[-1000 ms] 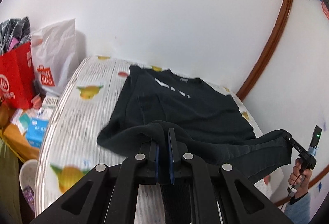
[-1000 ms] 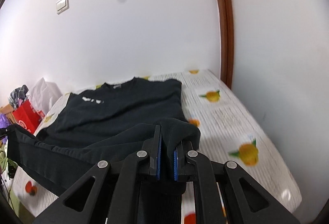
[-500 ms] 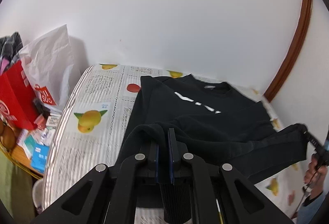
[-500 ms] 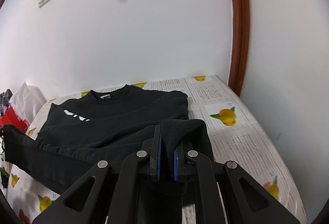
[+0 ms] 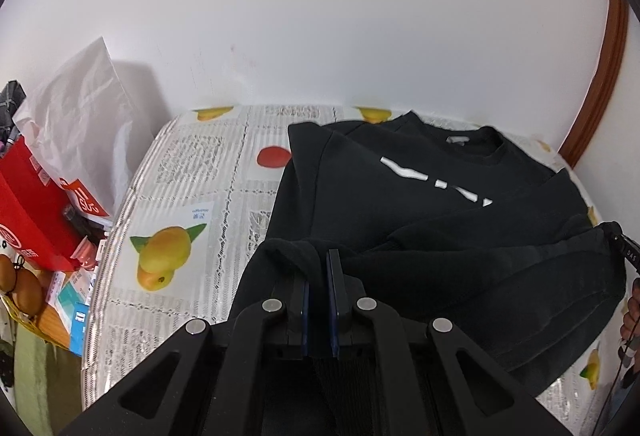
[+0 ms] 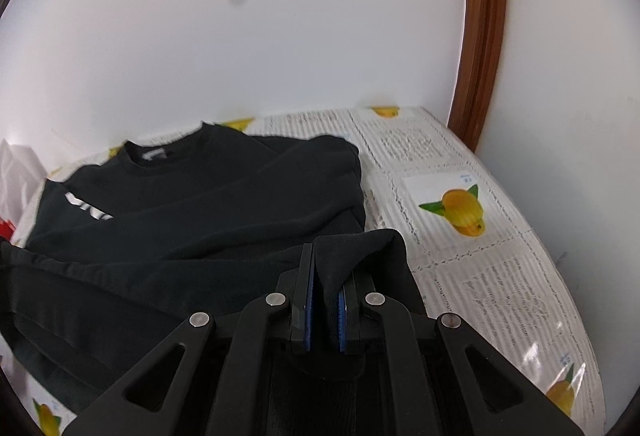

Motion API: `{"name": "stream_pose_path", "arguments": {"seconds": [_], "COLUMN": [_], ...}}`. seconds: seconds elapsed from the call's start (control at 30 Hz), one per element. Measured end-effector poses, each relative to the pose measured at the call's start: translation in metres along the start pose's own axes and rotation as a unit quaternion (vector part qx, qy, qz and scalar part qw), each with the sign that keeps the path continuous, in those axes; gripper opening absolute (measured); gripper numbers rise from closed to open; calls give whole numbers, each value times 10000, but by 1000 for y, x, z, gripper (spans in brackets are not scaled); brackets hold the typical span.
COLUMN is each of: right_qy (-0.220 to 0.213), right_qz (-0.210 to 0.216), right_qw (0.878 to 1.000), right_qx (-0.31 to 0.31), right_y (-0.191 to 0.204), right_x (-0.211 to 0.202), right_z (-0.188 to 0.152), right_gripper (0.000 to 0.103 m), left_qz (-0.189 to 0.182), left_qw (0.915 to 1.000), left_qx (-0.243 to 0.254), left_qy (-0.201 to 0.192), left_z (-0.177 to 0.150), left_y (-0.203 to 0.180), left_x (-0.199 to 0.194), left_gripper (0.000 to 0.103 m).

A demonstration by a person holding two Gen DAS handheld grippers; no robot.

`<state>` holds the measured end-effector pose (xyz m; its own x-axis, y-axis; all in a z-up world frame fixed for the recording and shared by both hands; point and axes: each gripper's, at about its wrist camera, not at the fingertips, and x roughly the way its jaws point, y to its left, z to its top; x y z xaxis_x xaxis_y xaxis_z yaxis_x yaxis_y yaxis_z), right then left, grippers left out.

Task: Fold small clothes
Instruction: 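Fold the hem toward the collar with the left gripper while the right gripper holds the hem, then release the folded hem and open both grippers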

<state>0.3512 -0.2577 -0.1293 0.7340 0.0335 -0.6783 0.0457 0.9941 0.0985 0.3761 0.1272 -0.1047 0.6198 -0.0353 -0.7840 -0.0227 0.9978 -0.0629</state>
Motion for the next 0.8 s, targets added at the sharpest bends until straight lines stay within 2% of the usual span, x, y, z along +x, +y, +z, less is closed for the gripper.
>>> {"name": "stream_pose_path", "arguments": {"seconds": [0.23,0.33,0.37,0.43,0.5,0.57,0.67,0.8], "right_qy": [135,183,198,190,105,66,-84,105], "right_qz": [-303,-194,-136,5,125,87,-146,-231], "right_qw": [9993,9993,9994,9994,9995,9994,9992,9995], "right_qx": [-185,-249,-265,-275,-283,-330,-363,-187], "right_y": [8,6,5,0,-9,-16,-30,-53], "right_x": [17,6,2,-13,-35,-51,-73,-77], "right_z": [-3,-2,-3,-5,-12,-20,-36,-59], "right_gripper": [12,17,24,37,39,48,53,54], "left_qz": [-25,-57,-69,-246,-375,-425,-614,-614], "left_qw": [9998,9998,9998,9995,9991,9989,9977,9972], "left_qx": [-47,-29,-37,-32,-17,-28,-142,-334], "left_qy": [169,174,170,204,215,201,253,276], "left_z": [-3,-4,-4,-7,-12,-20,-36,-63], "left_y": [2,1,1,1,1,3,9,22], "left_x": [13,9,10,3,-5,-16,-29,-45], "left_gripper": [9,10,12,18,25,28,36,45]}}
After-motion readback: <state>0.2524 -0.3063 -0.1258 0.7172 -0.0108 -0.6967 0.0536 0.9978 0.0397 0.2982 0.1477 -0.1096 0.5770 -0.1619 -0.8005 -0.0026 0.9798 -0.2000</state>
